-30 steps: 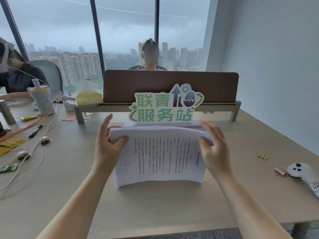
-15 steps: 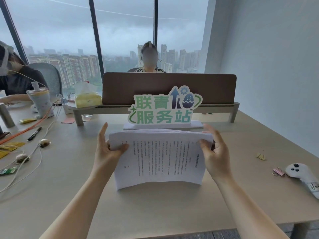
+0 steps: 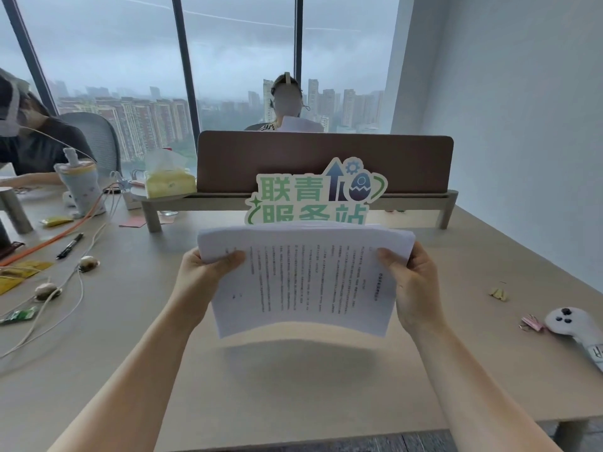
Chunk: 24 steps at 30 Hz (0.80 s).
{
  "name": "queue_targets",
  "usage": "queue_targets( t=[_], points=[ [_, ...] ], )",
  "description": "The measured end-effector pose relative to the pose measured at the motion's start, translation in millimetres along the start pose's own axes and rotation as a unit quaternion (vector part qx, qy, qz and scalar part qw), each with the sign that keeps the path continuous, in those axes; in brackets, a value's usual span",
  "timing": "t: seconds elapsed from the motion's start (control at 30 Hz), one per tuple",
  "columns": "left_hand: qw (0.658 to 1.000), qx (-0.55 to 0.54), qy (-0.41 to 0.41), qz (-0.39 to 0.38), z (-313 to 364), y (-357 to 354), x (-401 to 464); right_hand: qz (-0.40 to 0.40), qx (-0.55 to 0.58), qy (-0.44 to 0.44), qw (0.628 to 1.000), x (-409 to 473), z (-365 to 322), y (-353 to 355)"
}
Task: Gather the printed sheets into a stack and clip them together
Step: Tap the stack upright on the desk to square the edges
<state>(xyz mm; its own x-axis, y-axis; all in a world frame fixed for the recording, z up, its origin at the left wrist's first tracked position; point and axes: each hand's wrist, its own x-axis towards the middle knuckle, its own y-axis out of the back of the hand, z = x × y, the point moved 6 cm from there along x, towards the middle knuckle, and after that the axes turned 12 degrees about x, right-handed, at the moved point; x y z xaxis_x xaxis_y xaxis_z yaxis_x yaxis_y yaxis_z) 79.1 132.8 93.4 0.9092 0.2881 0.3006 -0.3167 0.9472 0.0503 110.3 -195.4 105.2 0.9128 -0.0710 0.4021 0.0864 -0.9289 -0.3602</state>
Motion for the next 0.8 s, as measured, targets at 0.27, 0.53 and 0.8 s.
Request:
queue_targets(
  t=[0.27,0.53,0.8],
  points=[
    [0.992,0.036,0.109,-0.047,-74,-8,-25,0.002,-0.036,-0.168,0.985,-21,60,14],
    [0.989,0.036,0.103,-0.095,-79,-9,-23,-0.05,0.01,-0.166,0.985,-18,61,16],
    [0.993,0.019,0.084,-0.077,-73,-12,-13,-0.063,0.056,-0.147,0.985,-7,60,19]
  ],
)
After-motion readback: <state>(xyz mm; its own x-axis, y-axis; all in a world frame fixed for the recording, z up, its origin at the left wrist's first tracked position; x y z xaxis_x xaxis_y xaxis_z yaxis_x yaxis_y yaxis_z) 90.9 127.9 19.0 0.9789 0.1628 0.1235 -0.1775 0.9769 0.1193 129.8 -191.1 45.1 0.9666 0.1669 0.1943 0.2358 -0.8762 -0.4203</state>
